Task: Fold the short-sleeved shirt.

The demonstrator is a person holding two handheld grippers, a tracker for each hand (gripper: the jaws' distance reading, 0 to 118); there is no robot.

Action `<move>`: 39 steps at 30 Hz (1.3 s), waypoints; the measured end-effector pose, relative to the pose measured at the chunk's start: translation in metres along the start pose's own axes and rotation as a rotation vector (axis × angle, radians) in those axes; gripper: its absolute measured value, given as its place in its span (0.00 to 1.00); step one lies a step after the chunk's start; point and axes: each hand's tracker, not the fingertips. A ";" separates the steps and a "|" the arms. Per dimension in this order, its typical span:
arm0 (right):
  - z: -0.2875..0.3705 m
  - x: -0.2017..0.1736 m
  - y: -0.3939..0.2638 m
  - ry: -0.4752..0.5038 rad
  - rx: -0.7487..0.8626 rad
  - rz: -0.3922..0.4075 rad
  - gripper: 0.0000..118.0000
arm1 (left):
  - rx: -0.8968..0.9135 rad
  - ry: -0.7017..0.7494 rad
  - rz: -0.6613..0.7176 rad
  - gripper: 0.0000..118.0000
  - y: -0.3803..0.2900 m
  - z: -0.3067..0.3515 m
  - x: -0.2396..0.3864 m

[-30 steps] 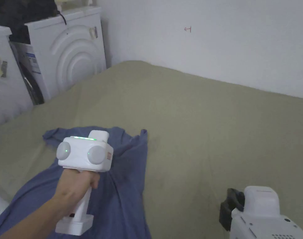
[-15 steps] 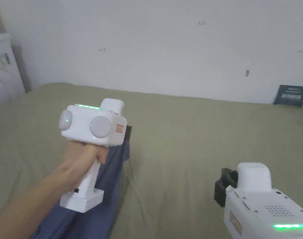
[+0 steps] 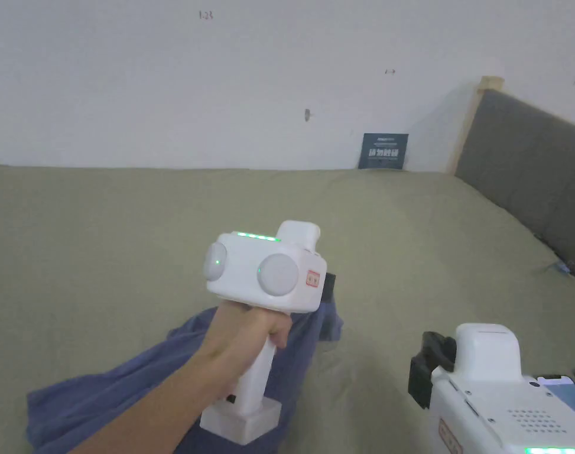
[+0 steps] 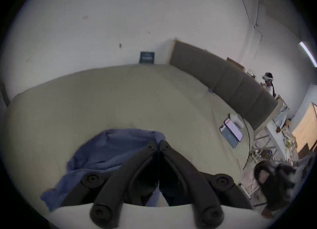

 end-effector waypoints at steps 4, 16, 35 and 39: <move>-0.018 0.012 -0.019 -0.027 -0.052 -0.019 0.06 | -0.135 0.047 0.028 0.00 -0.037 -0.064 -0.021; -0.031 -0.009 -0.035 0.016 -0.101 -0.027 0.06 | -0.190 0.069 0.046 0.93 -0.076 -0.059 -0.047; 0.048 -0.097 -0.006 0.194 0.054 0.008 0.06 | 0.345 0.629 0.210 0.00 -0.197 0.266 -0.090; 0.051 -0.117 -0.008 0.228 0.052 0.021 0.06 | 0.328 0.678 0.231 0.00 -0.217 0.287 -0.104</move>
